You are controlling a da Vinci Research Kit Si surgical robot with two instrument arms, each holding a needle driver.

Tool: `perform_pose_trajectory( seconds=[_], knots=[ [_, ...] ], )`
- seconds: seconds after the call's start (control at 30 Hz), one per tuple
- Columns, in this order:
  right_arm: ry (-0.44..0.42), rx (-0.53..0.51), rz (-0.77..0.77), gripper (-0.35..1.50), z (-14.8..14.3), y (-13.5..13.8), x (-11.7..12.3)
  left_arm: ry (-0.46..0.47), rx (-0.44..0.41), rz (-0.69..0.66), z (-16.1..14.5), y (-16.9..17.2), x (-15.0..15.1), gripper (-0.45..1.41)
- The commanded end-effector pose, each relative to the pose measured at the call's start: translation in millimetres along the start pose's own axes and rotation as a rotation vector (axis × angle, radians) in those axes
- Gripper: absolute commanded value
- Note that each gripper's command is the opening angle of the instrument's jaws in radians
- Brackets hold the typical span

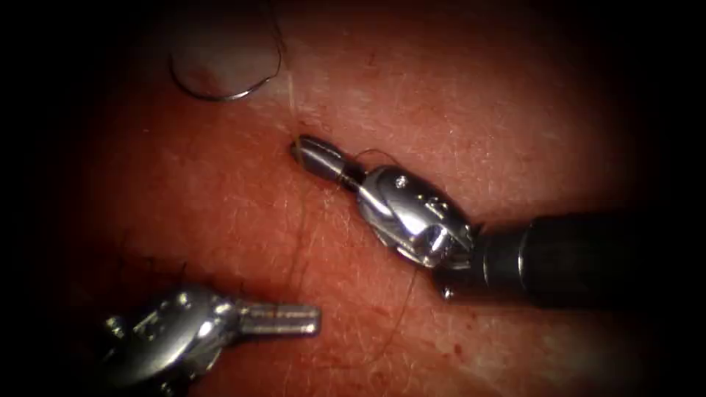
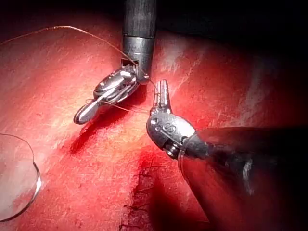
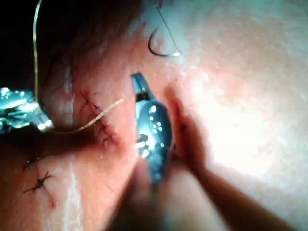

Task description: Wound Closure

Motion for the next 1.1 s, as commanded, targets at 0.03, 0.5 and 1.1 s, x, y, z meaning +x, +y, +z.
perform_pose_trajectory(
  seconds=[0.03,0.5,1.1],
  knots=[
    [0.009,0.012,0.007,-0.20,0.4,-0.8,-0.2,-0.002,0.000,-0.002,0.0,0.0,-1.3,-0.45],
    [-0.021,0.187,0.048,0.17,-3.3,-3.0,2.1,0.002,0.021,-0.009,0.1,-6.5,-1.8,-0.45],
    [-0.055,0.361,-0.005,0.44,-6.9,-4.1,2.9,-0.034,0.052,-0.037,-0.5,-13.5,-5.5,-0.45]
  ],
)
